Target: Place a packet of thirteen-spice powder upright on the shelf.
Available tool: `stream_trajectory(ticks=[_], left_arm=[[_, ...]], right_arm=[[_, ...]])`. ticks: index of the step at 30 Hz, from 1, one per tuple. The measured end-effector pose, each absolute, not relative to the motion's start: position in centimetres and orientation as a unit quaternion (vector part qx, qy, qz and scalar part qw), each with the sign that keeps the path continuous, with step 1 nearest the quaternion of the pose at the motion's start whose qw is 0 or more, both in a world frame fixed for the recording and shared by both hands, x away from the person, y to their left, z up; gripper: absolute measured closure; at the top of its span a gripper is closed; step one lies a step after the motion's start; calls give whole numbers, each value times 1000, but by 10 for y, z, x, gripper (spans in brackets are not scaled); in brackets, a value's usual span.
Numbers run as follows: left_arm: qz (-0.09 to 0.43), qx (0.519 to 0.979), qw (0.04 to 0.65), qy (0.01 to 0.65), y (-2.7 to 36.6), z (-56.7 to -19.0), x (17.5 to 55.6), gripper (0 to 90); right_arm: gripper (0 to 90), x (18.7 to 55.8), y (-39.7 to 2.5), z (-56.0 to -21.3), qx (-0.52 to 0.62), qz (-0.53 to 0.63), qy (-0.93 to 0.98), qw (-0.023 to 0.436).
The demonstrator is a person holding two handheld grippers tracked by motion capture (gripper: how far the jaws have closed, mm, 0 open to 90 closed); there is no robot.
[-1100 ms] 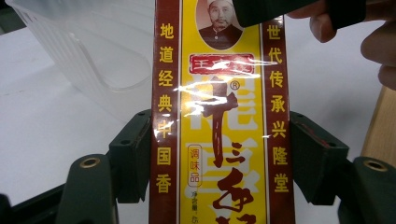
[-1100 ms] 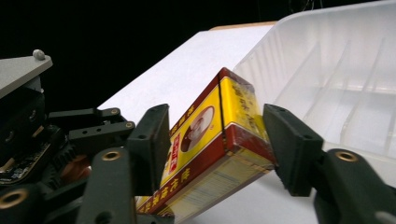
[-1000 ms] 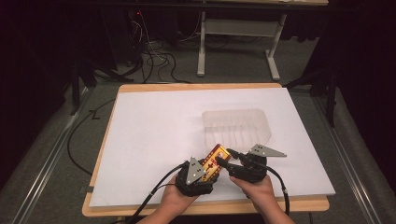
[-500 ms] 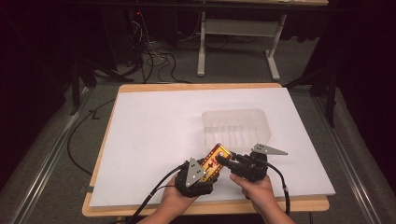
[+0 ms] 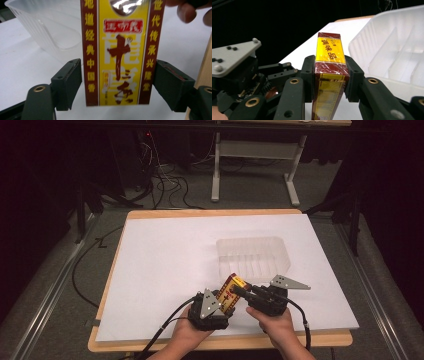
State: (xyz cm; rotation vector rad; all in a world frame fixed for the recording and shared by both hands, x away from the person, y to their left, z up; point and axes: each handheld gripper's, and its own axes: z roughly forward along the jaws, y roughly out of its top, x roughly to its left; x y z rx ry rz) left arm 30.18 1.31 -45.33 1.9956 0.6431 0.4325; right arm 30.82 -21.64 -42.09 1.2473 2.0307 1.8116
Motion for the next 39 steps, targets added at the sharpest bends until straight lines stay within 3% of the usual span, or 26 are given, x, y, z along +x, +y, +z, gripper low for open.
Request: stream_trajectory(ticks=[13, 19, 39], left_arm=[[174, 808, 492, 275, 27, -445, 307, 238], [195, 788, 501, 301, 56, -433, 318, 264], [223, 751, 495, 376, 134, -425, 325, 286]], right_arm=[[680, 302, -236, -415, 424, 591, 672, 141], [679, 297, -251, -410, 435, 579, 663, 187], [680, 290, -280, -396, 466, 553, 639, 261]])
